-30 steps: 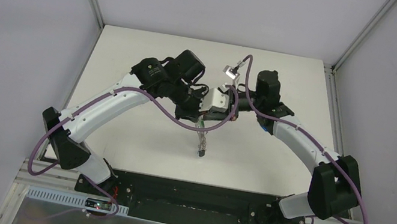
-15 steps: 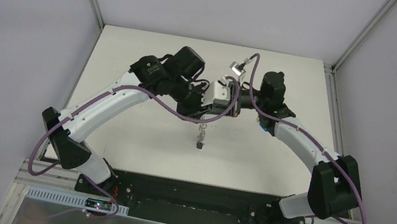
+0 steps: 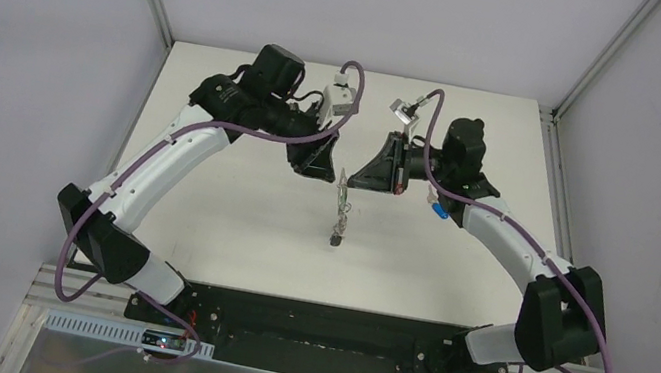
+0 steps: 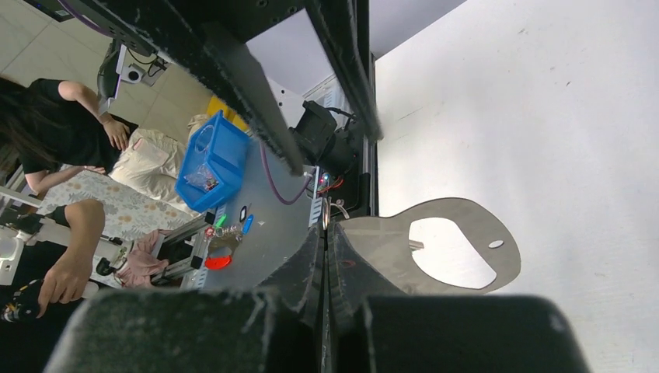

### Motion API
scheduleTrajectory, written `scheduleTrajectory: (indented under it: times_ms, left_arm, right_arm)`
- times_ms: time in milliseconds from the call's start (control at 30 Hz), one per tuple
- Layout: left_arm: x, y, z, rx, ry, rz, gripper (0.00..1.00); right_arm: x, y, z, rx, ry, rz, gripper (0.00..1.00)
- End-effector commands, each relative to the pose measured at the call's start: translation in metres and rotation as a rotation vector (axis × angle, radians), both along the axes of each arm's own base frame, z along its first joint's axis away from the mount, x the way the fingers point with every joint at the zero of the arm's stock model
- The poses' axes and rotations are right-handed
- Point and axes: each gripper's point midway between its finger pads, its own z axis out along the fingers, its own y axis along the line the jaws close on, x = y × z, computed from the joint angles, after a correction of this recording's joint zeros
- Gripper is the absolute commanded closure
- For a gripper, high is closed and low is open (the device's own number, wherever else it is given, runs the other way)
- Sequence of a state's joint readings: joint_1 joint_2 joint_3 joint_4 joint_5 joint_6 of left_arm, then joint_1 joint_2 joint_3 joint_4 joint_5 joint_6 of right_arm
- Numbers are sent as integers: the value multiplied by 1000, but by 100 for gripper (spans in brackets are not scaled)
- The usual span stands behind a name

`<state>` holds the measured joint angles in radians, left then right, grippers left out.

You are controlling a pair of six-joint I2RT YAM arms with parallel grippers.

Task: Put the keys on the keyring
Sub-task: Insert the key onto the keyring, then adjust the key on the keyring.

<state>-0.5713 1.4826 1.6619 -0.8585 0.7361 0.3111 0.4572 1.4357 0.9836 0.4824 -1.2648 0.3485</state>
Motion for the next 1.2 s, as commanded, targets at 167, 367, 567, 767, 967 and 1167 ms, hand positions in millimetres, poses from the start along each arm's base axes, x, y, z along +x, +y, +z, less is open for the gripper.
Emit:
scheduleTrajectory:
  times_ms: [167, 367, 567, 767, 967, 1167]
  left_arm:
    - [-19, -26, 28, -242, 138, -50, 57]
    - [-14, -27, 29, -287, 188, -25, 57]
    - [-17, -30, 24, -305, 237, -30, 64]
    - [-18, -30, 25, -314, 250, -30, 69]
    - [-19, -28, 25, -324, 256, -30, 72]
    - [-19, -25, 24, -329, 259, -23, 72]
  right_arm:
    - [-6, -7, 47, 84, -185, 14, 100]
    - [-7, -7, 47, 84, -177, 10, 100]
    - [-5, -7, 48, 82, -168, -4, 100]
    - [-3, -7, 47, 80, -161, -12, 100]
    - [0, -8, 46, 78, -154, -29, 100]
    - [2, -8, 46, 77, -152, -37, 100]
